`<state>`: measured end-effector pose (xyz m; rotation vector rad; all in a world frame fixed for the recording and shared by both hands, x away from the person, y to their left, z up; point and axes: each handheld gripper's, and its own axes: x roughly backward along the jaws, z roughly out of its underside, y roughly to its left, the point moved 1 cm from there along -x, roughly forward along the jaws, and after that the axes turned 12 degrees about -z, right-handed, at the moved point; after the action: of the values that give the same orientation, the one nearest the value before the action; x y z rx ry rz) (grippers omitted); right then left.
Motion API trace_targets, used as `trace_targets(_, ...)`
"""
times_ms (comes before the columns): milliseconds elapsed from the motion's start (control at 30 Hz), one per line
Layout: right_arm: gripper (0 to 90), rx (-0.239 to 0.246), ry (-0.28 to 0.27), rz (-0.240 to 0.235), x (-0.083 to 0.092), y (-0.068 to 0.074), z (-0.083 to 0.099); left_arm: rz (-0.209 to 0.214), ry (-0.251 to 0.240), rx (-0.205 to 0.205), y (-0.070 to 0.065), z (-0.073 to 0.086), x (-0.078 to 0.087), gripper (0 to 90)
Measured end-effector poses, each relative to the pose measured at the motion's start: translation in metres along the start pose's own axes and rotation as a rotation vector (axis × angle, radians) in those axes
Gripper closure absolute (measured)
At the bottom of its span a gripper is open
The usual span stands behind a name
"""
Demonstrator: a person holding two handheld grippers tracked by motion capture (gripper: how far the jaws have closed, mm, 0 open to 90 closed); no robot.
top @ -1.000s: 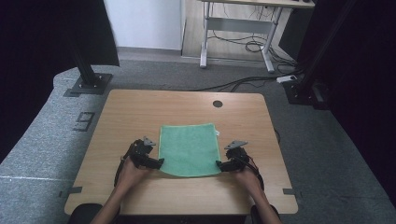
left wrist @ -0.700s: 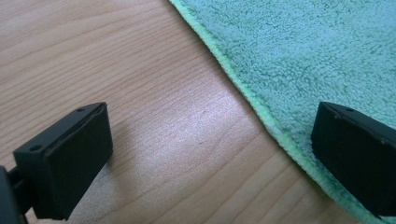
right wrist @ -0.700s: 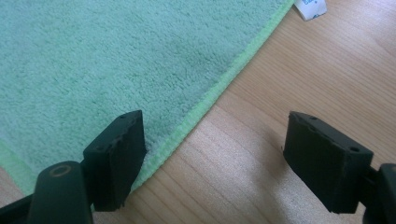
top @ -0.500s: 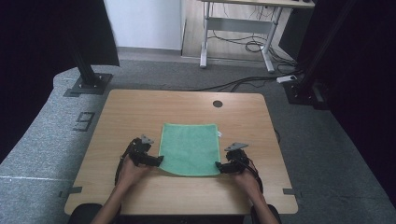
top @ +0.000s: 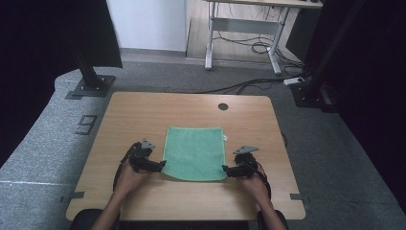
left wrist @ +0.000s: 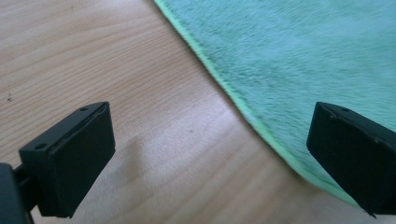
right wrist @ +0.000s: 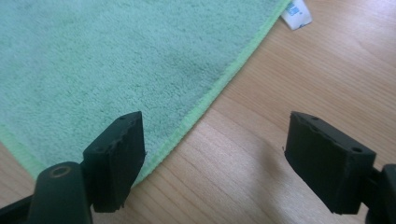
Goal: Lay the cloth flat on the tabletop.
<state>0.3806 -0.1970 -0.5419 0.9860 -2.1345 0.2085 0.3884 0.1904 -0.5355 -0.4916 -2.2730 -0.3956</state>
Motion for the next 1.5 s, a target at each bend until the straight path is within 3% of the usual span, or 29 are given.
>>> trace_targets(333,13.6,-0.011,0.011,-0.007,0.013,-0.001,0.011,0.001,0.004,-0.027,0.004,0.02,0.018,0.4)
trace_targets(567,5.2,-0.028,0.003,0.026,0.022,-0.004,0.021,-0.006,0.023,-0.031,0.008,0.039,0.024,0.1)
trace_targets(967,0.5,-0.04,0.003,0.03,0.015,-0.015,0.035,-0.007,0.033,-0.03,0.009,0.046,0.015,0.0)
trace_targets(1133,0.0,-0.032,-0.009,0.029,0.012,-0.015,0.037,-0.006,0.0,-0.024,0.009,0.048,0.014,0.0)
trace_targets(1500,0.0,-0.043,-0.035,0.048,0.008,-0.015,0.036,-0.005,0.0,-0.027,0.009,0.048,0.013,0.0)
